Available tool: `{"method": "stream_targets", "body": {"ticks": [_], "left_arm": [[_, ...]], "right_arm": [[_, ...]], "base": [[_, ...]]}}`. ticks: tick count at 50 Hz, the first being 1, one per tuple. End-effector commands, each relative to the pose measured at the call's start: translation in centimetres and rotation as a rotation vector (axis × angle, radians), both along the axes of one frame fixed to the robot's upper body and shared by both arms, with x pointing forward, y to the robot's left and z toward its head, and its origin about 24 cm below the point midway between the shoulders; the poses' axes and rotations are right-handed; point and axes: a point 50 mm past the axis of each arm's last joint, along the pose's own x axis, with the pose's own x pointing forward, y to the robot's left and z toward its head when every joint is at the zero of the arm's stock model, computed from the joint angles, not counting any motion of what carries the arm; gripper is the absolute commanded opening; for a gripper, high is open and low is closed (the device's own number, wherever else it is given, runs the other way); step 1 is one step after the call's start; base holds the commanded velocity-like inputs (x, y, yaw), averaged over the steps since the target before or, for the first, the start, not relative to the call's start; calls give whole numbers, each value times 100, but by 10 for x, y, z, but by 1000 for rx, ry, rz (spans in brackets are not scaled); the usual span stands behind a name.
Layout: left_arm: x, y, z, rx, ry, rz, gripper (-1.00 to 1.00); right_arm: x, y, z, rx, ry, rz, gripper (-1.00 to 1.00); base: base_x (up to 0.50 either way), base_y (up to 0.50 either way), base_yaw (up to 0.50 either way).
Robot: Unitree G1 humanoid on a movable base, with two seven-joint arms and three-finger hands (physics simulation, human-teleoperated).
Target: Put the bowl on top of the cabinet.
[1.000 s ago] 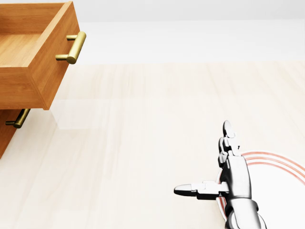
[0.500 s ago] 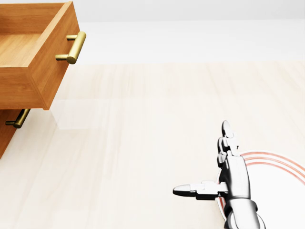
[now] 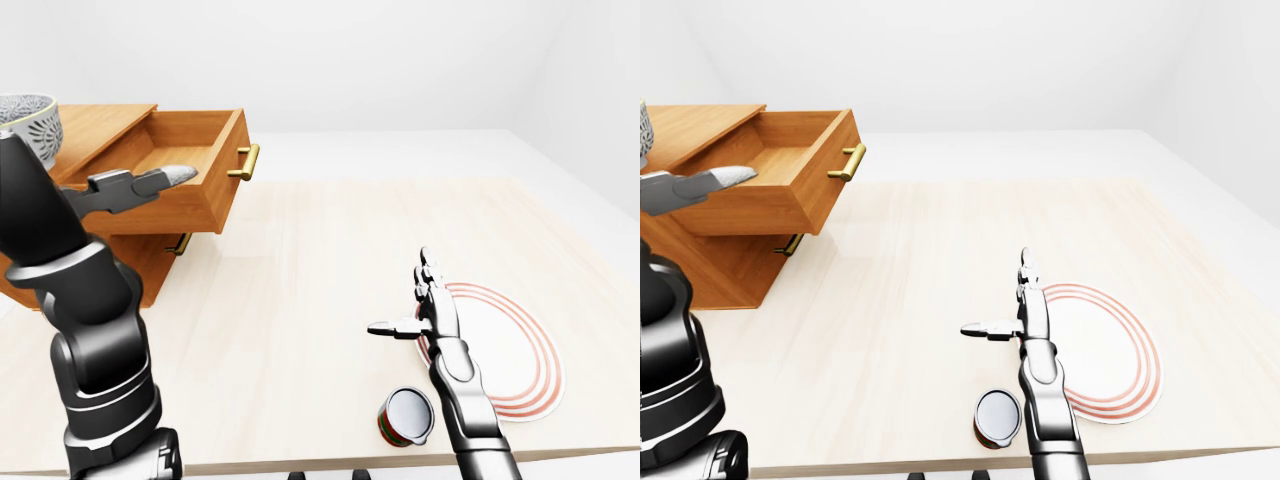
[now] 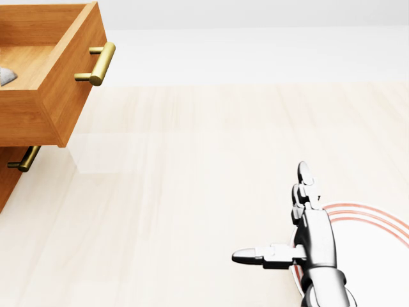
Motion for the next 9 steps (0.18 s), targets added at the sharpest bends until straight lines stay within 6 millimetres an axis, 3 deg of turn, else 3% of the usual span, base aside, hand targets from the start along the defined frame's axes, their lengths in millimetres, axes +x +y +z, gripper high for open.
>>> {"method": "stream_targets", "body": {"ticks": [1,5,9], "left_arm": [[-40,-12,-4,5,-71,-81,100],[-42,-13,-8,-3,-57,-91,100],[-41,-17,-29,-28,49,-120,100]], "right_arm": [[0,2,0,-7,0,5,100],[-1,1,1,-6,-3,2,100],[-1,1,1,-7,-3,3,100]], "base": [[0,0,0],[0,0,0],[0,0,0]]}}
